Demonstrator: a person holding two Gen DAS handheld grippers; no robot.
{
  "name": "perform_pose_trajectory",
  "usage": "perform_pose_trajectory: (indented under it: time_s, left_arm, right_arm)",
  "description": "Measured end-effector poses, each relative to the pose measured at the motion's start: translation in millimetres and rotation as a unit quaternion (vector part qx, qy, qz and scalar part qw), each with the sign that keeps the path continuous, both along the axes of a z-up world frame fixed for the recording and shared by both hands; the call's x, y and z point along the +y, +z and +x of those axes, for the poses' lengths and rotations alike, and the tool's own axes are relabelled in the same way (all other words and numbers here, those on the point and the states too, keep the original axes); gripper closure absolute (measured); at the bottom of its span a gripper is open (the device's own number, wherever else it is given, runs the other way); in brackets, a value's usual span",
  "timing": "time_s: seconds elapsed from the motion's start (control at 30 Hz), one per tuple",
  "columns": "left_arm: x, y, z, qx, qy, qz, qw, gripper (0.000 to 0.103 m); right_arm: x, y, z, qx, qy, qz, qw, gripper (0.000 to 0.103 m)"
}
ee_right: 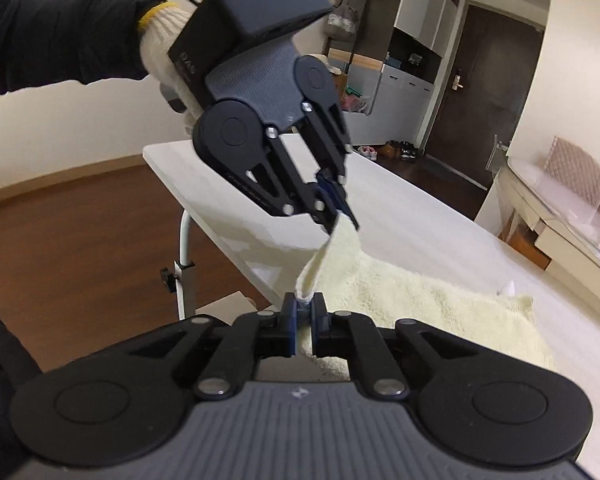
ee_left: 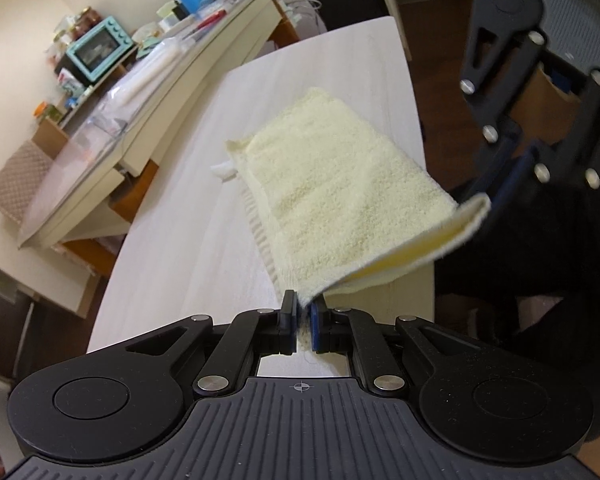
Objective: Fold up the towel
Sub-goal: 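Fold the held towel end over onto the rest with both grippers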
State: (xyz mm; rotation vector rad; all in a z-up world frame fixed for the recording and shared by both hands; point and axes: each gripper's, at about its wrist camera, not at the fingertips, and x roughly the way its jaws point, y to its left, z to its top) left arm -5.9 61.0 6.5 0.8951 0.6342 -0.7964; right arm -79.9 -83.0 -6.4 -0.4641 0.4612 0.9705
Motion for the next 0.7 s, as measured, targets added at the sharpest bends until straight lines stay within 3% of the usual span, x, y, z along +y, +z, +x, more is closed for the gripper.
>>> perform_pose_trajectory:
  time_s: [0.23, 0.43, 0.7]
  left_arm:
    - [-31, 29, 26, -0.032, -0.027, 0.006, 0.9991, 0.096]
    - [-76, 35, 82, -0.041, -0.051, 0.01, 0.9978, 0.096]
    - [-127, 11, 146, -0.028, -0.064, 0.023, 0.9973, 0.096]
  right_arm:
    - [-64, 24, 52, 0.083, -0.063, 0.126, 0.986, 0.096]
    - [-109, 24, 94, 0.1, -0.145, 0.175, 0.969, 0.096]
    - [-149, 4, 144, 0.131, -0.225, 0.199, 0.945, 0.096]
